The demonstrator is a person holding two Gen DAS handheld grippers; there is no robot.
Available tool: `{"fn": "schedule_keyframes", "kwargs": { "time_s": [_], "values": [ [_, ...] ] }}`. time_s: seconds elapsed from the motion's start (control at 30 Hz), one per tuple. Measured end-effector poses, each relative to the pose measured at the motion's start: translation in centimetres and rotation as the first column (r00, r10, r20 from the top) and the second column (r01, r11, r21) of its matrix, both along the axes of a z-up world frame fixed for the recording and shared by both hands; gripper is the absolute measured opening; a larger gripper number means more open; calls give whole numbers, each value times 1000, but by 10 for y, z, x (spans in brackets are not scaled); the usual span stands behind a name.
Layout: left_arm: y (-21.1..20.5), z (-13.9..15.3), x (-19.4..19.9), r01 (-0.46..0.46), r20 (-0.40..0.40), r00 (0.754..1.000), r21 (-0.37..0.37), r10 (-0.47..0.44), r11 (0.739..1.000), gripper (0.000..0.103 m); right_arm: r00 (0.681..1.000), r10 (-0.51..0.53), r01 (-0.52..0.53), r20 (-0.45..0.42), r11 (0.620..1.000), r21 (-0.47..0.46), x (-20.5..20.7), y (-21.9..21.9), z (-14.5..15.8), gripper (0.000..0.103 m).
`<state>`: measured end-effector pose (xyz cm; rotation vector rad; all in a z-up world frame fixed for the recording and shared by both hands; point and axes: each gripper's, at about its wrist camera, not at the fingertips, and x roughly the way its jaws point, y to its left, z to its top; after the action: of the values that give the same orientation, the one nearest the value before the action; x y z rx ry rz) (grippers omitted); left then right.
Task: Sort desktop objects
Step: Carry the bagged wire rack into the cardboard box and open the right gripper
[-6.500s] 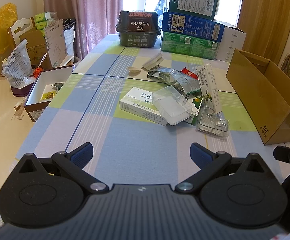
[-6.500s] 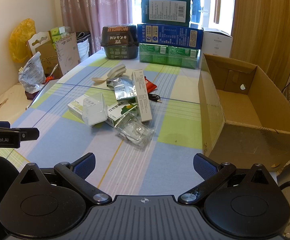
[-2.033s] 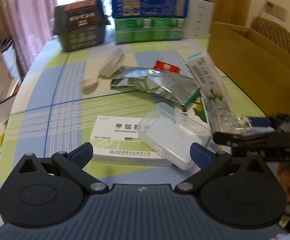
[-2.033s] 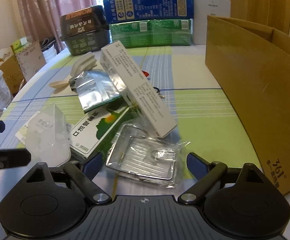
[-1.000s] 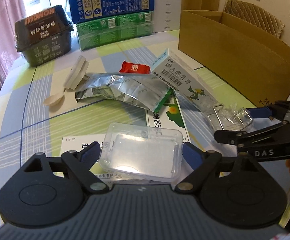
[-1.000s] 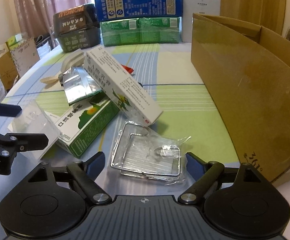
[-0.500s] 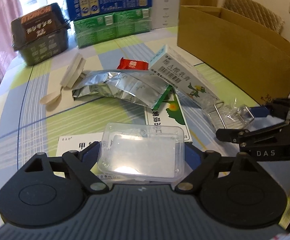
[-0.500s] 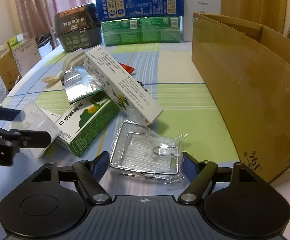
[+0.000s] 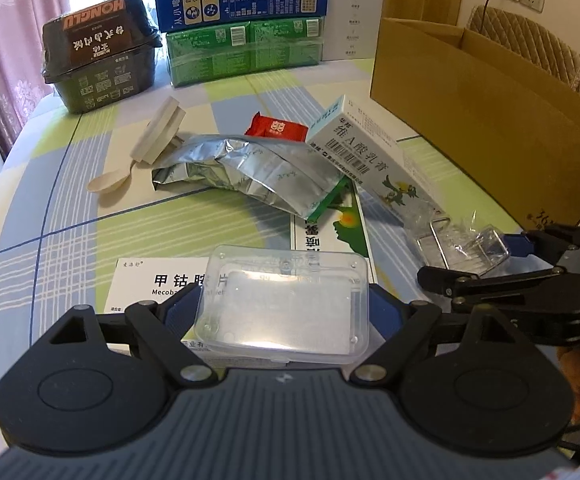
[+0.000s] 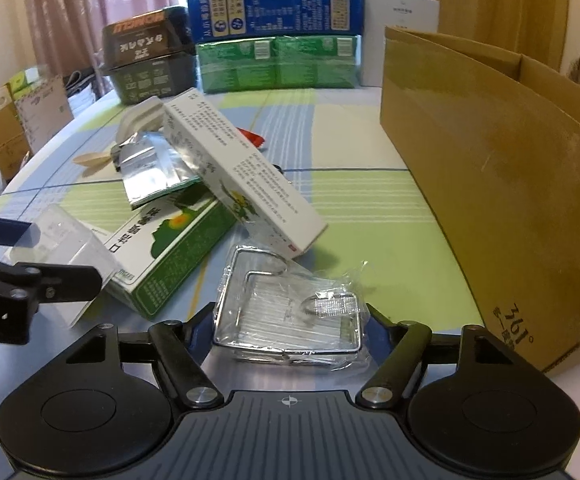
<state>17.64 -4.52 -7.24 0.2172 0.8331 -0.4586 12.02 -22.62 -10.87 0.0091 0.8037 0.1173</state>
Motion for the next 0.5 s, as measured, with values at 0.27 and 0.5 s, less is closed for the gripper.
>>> {"fn": "schedule_keyframes", "kwargs": {
  "time_s": [0.27, 0.5],
  "values": [
    [1, 9, -4, -29, 21, 999, 12, 28, 1000, 84, 999, 29, -29, 41, 1000, 0, -11, 0, 15, 70],
    [5, 31, -15, -53, 57, 997, -1, 53, 999, 84, 995, 50, -51, 86, 999, 12, -31, -7, 44, 70]
  ]
}}
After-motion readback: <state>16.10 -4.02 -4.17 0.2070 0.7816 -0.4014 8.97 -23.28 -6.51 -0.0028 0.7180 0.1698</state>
